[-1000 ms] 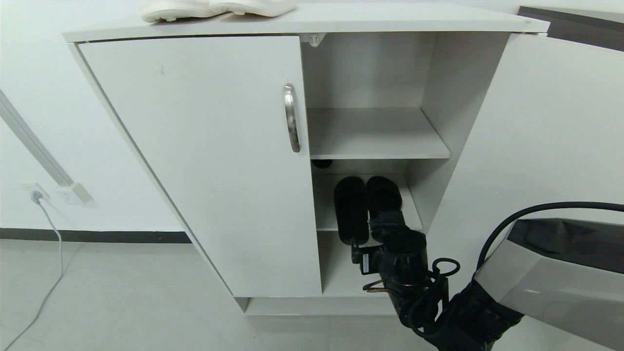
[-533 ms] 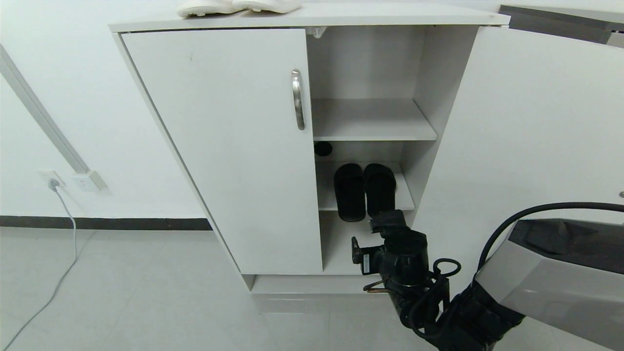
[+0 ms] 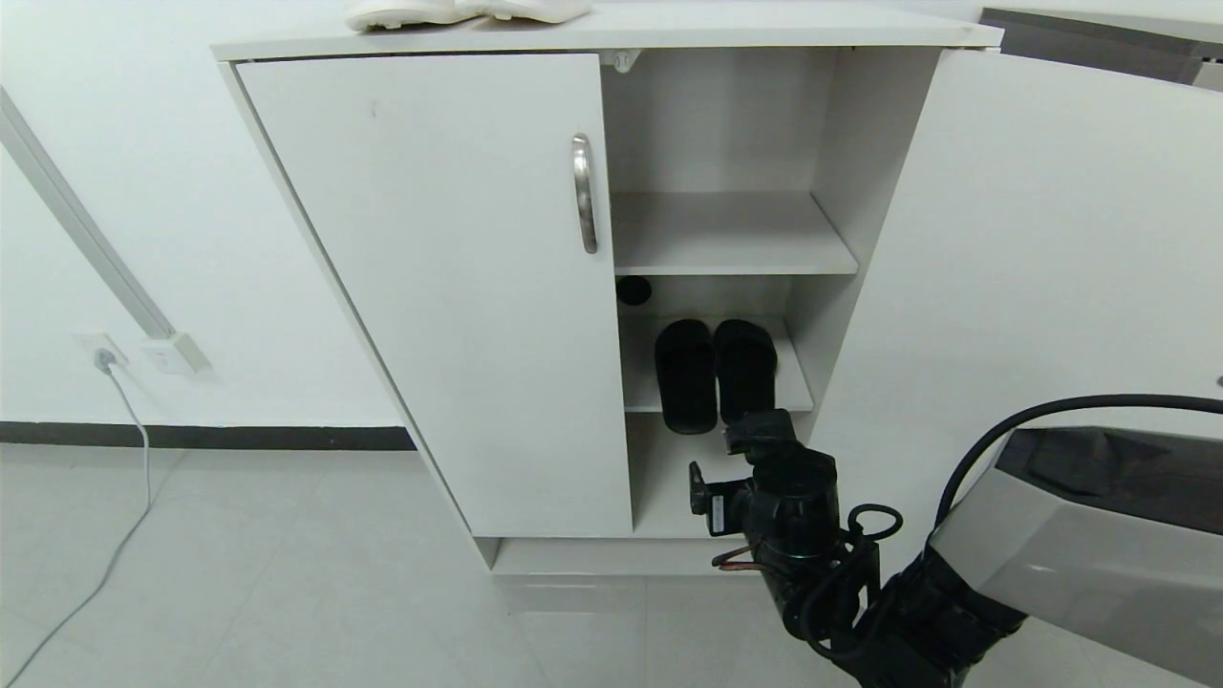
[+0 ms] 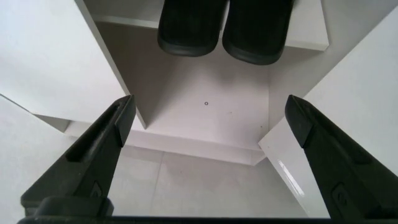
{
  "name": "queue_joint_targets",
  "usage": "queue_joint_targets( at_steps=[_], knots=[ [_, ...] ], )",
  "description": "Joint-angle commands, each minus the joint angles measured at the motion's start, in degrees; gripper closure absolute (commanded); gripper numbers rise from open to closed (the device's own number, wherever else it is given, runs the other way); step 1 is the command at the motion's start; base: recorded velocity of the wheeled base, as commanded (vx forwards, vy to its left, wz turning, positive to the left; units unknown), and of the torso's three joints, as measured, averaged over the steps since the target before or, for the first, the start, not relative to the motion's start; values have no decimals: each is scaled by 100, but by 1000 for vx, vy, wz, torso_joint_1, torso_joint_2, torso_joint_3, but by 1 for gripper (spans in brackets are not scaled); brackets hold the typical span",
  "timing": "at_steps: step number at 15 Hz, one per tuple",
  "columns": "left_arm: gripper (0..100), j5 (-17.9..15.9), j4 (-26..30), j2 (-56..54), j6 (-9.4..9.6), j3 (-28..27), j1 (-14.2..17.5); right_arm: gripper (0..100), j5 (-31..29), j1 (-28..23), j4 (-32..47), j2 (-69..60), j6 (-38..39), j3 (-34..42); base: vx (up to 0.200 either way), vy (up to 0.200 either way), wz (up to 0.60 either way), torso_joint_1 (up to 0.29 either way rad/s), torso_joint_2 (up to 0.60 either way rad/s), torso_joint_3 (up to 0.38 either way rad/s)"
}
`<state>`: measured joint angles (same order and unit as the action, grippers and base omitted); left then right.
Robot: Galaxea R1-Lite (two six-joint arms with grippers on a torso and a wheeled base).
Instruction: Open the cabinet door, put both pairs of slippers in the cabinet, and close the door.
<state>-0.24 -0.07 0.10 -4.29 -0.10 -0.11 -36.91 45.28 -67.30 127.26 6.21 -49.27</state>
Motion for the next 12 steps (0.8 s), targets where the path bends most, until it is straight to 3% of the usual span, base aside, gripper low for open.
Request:
queue_joint_targets(
  at_steps=[1,5,12],
  knots=[
    [100,-2,-1,-1,-2,1,-7,0,-9,-1,-2,1,4,-3,0,0,0,0,0,0],
    [100,-2,-1,8,-2,1,2,0,0,-1,-11,1,-76,-3,0,0,0,0,0,0],
    [100,7,-1,8,-2,1,-7,0,-9,-10,-37,-17,-76,23,0,0,0,1,4,185]
  ],
)
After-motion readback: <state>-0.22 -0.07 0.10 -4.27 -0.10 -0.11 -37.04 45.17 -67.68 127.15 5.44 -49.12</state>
